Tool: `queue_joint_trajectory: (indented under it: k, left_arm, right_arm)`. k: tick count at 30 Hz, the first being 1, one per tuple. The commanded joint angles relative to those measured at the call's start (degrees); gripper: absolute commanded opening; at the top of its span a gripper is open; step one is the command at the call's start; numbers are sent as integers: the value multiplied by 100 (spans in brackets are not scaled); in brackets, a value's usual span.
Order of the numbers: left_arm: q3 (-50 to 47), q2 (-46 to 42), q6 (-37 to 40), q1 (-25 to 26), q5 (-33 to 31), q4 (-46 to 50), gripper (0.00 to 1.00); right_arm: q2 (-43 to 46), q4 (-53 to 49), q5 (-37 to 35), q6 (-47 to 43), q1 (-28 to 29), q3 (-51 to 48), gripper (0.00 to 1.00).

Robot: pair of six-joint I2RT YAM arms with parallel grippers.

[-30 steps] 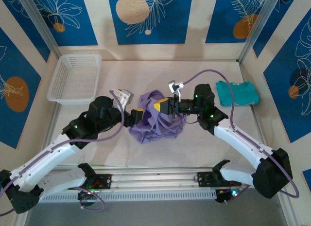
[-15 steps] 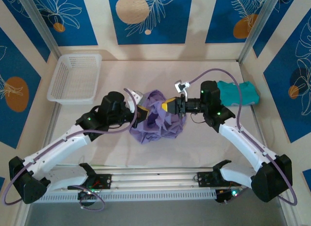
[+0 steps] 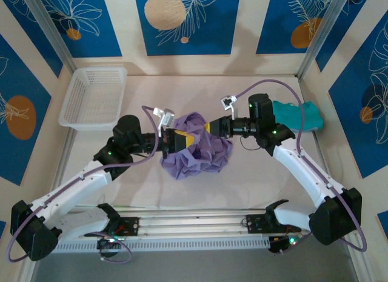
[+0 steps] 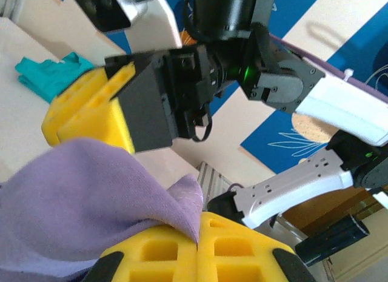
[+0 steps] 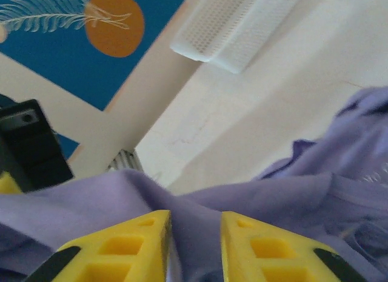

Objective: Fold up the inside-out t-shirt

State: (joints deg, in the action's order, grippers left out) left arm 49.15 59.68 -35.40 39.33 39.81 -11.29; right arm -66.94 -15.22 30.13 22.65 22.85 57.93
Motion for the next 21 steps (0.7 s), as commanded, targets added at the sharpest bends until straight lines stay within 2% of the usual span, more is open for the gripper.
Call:
queue_joint_trajectory:
  k: [1,5,9,14,21]
  left_arm:
    - [-88,-18,-401,-108,169,-748,0]
    - [-146,-9,-433,-152,73,-891,0]
    - [-142,50,-399,-157,45,-885,0]
    - [-126,86,-375,-157,35,-855,0]
    - [-124,84,-316,-162,60,-777,0]
  right_arm:
    - [503,-899,-709,-414,58,138,33]
    - [1197,-1153,-1094,-790,362,-78,36]
    - [1665,-459,-583,-786,682,-424,34]
    - [1388,172,228,-680,922,-374,33]
    - [930,524,282,-518,982,-149,34]
